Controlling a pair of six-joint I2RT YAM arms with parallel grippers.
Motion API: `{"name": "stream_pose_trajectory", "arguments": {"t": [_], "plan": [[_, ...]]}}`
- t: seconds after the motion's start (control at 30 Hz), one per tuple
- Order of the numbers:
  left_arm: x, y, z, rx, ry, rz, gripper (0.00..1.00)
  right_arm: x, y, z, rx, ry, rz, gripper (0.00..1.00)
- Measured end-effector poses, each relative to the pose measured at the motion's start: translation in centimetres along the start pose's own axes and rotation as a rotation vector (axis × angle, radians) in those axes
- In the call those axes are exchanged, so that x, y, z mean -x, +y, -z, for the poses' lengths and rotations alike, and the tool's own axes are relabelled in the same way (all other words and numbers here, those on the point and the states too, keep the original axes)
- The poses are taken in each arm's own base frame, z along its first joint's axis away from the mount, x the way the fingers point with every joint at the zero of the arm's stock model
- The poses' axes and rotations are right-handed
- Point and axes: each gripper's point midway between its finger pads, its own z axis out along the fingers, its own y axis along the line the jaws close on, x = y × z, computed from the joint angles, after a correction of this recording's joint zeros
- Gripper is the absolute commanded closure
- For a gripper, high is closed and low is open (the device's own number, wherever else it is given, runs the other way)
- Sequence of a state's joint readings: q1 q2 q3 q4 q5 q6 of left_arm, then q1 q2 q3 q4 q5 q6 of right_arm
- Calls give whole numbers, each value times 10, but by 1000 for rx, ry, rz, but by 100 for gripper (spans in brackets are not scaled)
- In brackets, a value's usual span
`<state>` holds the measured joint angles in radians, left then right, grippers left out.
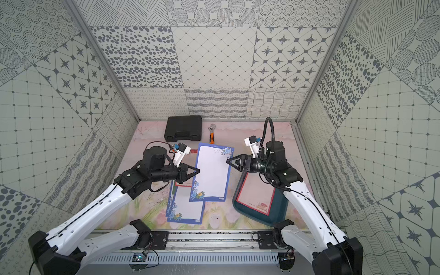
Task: Take out the stationery paper from the storage box
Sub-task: Place the stationery paper at the center of the board.
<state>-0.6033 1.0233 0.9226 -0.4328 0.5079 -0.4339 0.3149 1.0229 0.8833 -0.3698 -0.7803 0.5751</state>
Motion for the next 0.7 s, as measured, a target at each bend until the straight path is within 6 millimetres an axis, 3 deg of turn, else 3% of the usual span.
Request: {"name": "stream_pose_trajectory", "arguments": {"t": [0.17, 0.33, 0.47, 0.7], "plan": [[-25, 62, -14, 166, 119, 163, 100, 8, -42, 5, -260, -21, -22, 3], [-50, 115, -24, 293, 243, 310, 100, -7, -81, 11, -450, 22, -76, 6], [-71, 146, -29, 352, 333, 400, 100, -15, -93, 16, -511, 46, -97, 6], [-97, 183, -29, 445, 442, 503, 100, -21, -106, 23, -587, 56, -107, 6]]}}
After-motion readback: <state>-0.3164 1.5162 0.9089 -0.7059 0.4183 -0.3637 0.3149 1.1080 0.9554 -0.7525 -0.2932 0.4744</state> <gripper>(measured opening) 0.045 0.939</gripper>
